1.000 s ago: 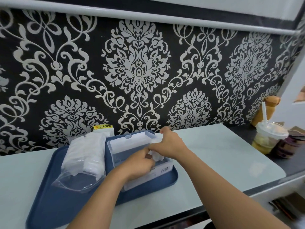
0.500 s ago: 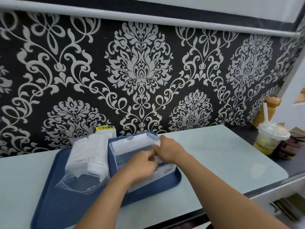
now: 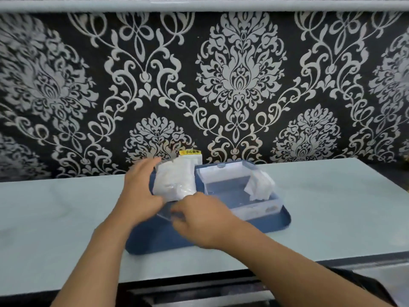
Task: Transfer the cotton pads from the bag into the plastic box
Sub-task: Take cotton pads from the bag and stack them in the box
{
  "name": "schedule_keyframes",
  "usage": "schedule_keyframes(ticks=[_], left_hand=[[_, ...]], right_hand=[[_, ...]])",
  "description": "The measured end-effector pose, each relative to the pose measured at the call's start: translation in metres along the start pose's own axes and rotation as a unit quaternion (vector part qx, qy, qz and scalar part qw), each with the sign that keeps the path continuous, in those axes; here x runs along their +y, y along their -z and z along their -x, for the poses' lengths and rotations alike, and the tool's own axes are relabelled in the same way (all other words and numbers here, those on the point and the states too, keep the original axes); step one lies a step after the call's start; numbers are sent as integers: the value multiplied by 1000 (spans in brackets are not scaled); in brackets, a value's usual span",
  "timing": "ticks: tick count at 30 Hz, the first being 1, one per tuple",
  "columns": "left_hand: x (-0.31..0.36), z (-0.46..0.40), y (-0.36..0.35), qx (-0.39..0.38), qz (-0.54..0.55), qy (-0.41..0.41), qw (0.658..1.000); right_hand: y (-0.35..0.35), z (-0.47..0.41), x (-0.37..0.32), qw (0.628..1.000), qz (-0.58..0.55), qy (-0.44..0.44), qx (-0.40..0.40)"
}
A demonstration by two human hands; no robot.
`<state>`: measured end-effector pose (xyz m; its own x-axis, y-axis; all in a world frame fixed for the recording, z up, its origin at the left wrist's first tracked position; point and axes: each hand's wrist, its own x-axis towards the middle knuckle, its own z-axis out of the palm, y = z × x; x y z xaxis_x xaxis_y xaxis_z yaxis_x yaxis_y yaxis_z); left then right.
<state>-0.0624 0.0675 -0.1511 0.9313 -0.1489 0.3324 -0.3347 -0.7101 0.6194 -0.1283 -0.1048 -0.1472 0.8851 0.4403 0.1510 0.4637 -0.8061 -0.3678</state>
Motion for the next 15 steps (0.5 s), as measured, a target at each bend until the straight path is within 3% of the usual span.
schedule_keyframes(ticks=[3,8,12,15], left_hand=[[-19,12,-9,-111,3,56,992],[-10,2,-24,-7,-67,43,997],[1,-1,-29,23,-78,29,996],[6,-2,-29,51,-66,40,996]], right_hand=[[-15,-8,-1,987,152,-48,2],[-14,-18,3,963,247,-91,57],[-16,-25,10,953,262,-98,116],[-17,-36,19,951,269,-100,114]])
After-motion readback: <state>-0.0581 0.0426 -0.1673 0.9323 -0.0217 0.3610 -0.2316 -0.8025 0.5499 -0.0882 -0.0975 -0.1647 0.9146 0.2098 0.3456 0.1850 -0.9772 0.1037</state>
